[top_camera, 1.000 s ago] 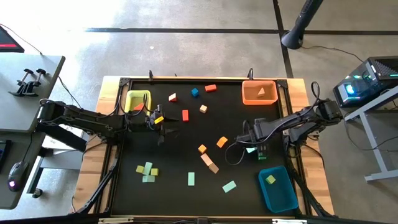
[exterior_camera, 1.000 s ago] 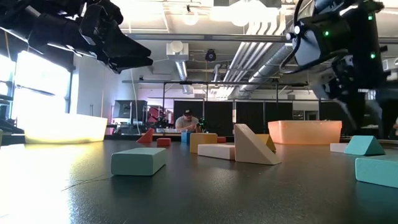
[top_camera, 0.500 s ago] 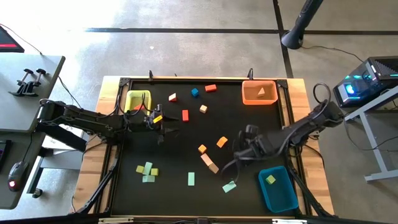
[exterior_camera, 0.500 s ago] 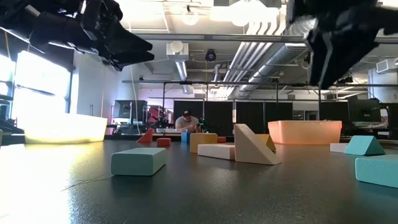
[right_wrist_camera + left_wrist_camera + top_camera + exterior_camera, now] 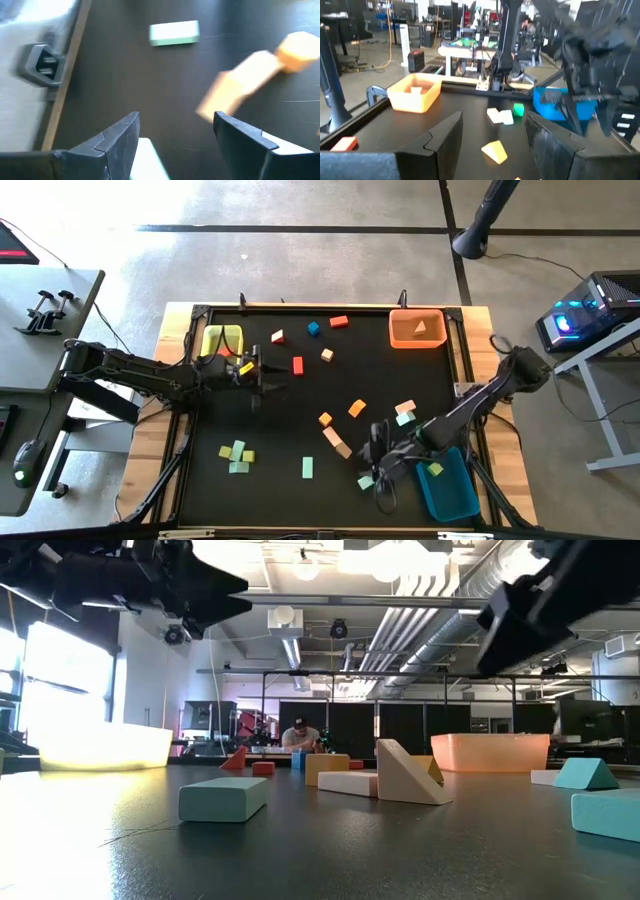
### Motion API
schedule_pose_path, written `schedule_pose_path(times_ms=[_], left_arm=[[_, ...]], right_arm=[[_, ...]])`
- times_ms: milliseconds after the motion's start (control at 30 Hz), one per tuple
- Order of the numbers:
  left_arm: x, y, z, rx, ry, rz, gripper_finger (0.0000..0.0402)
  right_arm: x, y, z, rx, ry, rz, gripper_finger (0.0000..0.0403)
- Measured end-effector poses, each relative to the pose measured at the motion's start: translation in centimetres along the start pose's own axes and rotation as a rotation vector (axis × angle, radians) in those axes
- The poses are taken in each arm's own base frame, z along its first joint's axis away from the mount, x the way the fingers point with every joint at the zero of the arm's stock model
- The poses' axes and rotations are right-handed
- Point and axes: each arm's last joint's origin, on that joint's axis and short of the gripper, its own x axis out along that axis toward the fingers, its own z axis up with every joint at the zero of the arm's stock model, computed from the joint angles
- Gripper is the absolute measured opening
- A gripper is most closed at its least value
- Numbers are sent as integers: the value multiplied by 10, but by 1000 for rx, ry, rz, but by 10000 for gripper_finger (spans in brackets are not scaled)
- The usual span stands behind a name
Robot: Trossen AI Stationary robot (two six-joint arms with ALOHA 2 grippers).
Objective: Sort blocks by size
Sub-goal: Put the light blue rectangular block into the yellow bin
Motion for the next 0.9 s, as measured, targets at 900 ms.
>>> schedule_pose_path(times_ms=[900], left_arm=[[0,-1,8,-14,-86,-25,202]], right_arm=[[48,11,-44,-106,-56,-132,247]])
